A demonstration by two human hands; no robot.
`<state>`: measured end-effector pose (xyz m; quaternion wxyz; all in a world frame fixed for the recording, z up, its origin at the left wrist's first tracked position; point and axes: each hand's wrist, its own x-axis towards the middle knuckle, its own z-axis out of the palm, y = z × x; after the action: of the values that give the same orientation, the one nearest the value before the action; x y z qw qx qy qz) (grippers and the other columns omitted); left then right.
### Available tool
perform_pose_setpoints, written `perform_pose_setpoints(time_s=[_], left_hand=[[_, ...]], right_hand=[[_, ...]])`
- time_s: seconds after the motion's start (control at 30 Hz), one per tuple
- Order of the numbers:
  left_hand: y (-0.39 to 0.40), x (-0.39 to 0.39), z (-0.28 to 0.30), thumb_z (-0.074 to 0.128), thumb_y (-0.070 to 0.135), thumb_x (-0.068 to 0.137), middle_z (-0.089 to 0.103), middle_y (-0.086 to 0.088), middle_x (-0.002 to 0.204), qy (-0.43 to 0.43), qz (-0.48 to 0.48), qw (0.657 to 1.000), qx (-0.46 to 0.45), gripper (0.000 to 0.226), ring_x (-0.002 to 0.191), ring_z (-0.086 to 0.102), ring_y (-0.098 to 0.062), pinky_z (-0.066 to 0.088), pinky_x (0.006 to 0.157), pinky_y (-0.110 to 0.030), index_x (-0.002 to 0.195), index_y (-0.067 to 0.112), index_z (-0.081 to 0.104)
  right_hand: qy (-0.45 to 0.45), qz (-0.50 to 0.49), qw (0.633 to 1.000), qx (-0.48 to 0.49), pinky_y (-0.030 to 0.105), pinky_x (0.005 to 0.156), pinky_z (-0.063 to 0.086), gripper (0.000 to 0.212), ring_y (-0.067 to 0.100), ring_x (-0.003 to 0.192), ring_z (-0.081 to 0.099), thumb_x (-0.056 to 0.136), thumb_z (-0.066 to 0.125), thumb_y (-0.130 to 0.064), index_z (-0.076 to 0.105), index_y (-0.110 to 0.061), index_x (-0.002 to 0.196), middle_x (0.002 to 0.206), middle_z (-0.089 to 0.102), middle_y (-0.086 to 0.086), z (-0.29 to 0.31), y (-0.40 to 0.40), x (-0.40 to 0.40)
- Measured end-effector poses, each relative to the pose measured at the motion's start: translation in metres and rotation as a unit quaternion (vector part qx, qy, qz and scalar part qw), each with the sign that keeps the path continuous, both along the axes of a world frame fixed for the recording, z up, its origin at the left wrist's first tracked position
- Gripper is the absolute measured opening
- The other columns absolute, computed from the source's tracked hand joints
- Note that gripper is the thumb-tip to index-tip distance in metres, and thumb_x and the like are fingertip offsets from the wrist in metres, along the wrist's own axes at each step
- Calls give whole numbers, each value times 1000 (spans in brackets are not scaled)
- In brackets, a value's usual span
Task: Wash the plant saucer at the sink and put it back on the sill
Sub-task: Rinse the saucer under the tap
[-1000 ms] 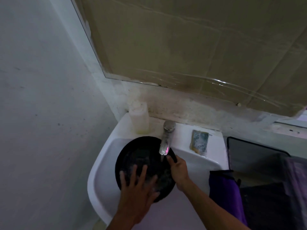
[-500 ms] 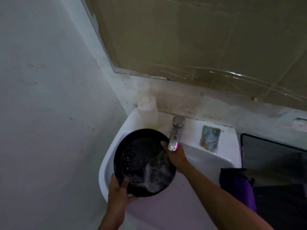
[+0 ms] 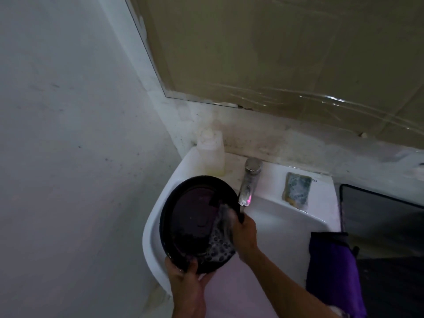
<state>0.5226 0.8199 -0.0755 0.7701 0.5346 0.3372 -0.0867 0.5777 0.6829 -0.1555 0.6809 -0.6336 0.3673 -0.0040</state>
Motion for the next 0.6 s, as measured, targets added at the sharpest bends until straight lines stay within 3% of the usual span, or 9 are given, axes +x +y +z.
perform_pose_setpoints(time_s=[0.07,0.13,0.2,0.3,0.37,0.47,0.6], left_hand=[[2,-2,-3,60,-5,90,59,4,125,9,3,1000,-3,68,108,60,-40,57,75,-58,97,62,57],[4,-5,-8,57,-10,89,55,-3,134,26,10,1000,-4,70,112,58,-43,55,80,-58,116,54,52],[6,-6,-12,52,-16,88,52,-7,138,41,17,999,-12,75,114,56,-46,51,87,-60,131,45,46],[4,-6,-16,44,-24,84,50,-16,143,52,17,998,-32,78,120,52,-50,44,96,-65,143,27,43],[4,-6,-20,41,-27,82,50,-20,141,61,18,997,-49,77,121,50,-51,41,97,-68,143,19,44],[4,-8,-26,39,-25,83,51,-23,139,82,8,992,-93,73,119,52,-50,46,91,-63,144,16,43],[5,-8,-36,39,-13,92,53,-21,135,117,-13,984,-133,60,112,53,-45,45,82,-60,143,18,43]], right_hand=[[25,-31,986,160,31,62,54,29,22,68,65,88,60,-48,70,-20,86,73,70,6,1,0,-7],[26,-3,949,313,43,80,58,26,31,93,71,92,62,-36,70,-14,102,100,74,13,5,-7,-5],[17,15,928,372,46,83,57,29,36,101,68,90,65,-25,66,-7,113,110,71,18,11,-17,2],[-6,28,938,345,37,72,60,31,32,92,71,81,73,-19,69,-2,106,104,73,19,20,-26,13],[-14,47,948,314,37,74,59,30,32,93,71,82,73,-23,71,-2,103,103,73,18,25,-29,18],[-3,60,968,245,40,83,58,35,31,92,71,83,74,-29,71,0,103,99,74,16,26,-32,20],[-10,94,987,127,29,79,59,19,17,85,73,89,67,-29,73,-12,96,95,76,7,26,-41,9]])
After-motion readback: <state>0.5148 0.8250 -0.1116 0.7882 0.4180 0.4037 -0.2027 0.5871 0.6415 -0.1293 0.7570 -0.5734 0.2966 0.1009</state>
